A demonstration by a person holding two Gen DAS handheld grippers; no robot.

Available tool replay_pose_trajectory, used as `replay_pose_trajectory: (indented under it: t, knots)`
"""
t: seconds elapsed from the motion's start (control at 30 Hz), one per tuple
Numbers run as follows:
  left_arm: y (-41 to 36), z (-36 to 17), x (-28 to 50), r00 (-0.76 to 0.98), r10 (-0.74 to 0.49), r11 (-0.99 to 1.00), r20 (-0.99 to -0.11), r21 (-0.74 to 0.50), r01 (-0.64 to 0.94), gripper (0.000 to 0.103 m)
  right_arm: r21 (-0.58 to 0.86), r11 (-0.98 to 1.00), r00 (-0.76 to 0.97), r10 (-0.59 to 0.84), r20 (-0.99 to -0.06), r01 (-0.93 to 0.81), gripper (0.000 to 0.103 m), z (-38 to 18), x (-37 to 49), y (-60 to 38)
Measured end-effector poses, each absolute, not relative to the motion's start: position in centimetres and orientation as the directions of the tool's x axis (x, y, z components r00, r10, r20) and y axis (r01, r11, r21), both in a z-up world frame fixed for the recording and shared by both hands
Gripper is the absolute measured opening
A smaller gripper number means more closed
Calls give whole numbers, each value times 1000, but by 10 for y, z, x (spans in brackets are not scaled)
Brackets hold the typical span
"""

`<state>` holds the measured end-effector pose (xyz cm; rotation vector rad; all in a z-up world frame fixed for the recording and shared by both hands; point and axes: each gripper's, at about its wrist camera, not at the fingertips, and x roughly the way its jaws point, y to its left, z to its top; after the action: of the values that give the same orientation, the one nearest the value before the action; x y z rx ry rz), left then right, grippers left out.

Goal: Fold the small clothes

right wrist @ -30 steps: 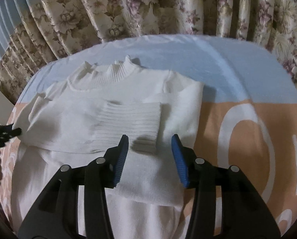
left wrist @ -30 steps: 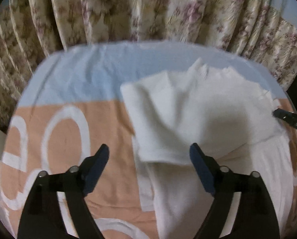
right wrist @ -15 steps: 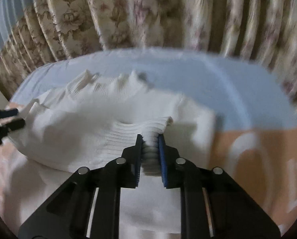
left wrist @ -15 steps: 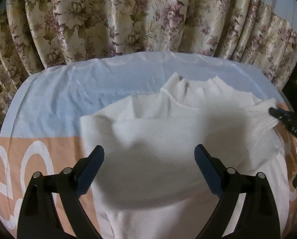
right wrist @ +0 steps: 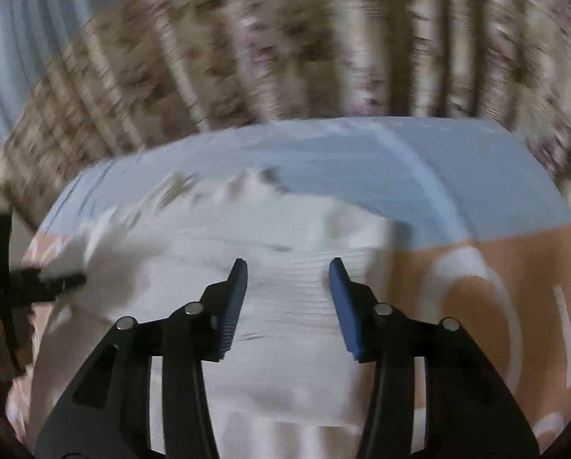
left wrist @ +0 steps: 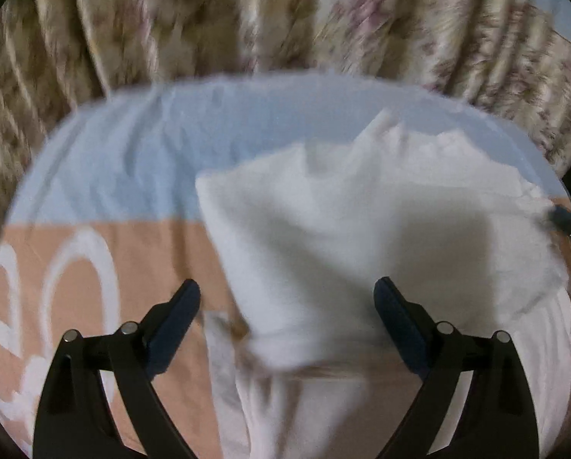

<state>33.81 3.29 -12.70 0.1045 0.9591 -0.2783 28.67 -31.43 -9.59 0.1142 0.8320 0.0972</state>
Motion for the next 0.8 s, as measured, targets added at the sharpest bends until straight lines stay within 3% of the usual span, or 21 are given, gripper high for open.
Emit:
replay_pose_trajectory:
  t: [0.07, 0.13, 0.3, 0.4, 0.5, 0.67, 0.73, 0.8]
  knots:
    - [19, -109, 328, 590, -199, 945, -782, 6, 327, 93, 125, 986, 640, 164, -750, -106, 50, -103, 292, -292]
    - [-3, -97, 320, 614, -227, 917, -756, 48, 397, 101, 116, 982, 617, 183, -765, -148, 51, -111, 295, -274]
    - [-32, -128, 340, 570, -197, 894, -798, 93, 439, 101, 87, 979, 600, 183, -779, -186, 57, -127, 303, -249]
    - [-22, -155, 347, 541, -139, 905, -829, 116, 410, 101, 43, 981, 594, 149, -791, -190, 55, -138, 303, -251]
    - [-4, -161, 339, 544, -200, 903, -815, 62, 425, 101, 18, 986, 617, 120, -778, -169, 52, -137, 296, -270]
    - [-17, -154, 339, 556, -141, 898, -820, 131, 420, 101, 141, 983, 620, 181, -764, -113, 47, -135, 294, -307]
    - [-21, -140, 327, 576, -144, 895, -805, 143, 422, 101, 125, 986, 628, 168, -760, -112, 54, -129, 290, -302]
    - [-24, -129, 309, 575, -180, 888, -798, 120, 444, 101, 110, 985, 644, 170, -746, -132, 68, -120, 280, -295]
